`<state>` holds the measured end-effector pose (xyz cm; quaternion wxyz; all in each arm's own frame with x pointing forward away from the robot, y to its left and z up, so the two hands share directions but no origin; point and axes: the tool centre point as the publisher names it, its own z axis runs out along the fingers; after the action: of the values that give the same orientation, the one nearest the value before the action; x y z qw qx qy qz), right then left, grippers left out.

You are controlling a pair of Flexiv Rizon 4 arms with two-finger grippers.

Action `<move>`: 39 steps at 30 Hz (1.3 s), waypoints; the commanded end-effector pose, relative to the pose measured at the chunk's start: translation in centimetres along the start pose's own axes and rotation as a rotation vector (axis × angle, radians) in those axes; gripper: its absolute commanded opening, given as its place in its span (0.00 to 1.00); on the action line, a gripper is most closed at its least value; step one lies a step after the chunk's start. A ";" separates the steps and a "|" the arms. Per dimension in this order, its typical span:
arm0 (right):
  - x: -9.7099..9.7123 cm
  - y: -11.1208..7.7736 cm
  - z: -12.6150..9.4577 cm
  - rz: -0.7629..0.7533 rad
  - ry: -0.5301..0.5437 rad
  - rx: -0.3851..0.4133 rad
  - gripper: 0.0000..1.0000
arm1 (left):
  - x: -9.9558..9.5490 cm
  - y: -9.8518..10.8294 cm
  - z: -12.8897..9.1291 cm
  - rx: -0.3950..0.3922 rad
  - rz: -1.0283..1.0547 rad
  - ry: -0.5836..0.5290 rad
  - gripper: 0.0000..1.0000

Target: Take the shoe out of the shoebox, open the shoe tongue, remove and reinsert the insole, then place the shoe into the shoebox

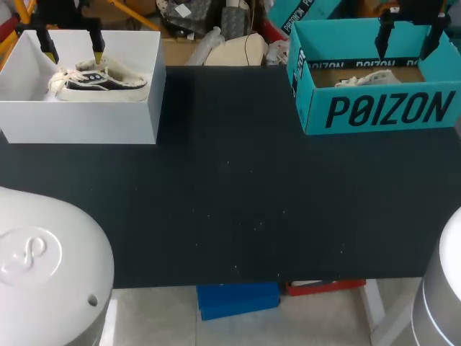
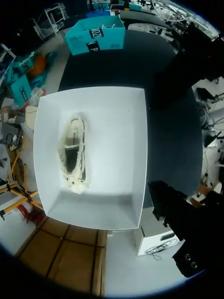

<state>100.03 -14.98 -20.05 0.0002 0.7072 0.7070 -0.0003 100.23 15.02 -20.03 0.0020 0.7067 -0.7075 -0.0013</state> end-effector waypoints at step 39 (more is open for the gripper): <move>0.0 0.0 0.0 0.000 0.000 0.000 1.00 | -5.8 -4.2 2.5 0.247 1.233 -0.087 1.00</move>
<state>100.05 -14.97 -20.10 0.0003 0.7072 0.7070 -0.0001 102.37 20.32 -22.08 -0.1565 0.2147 -0.9626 0.0537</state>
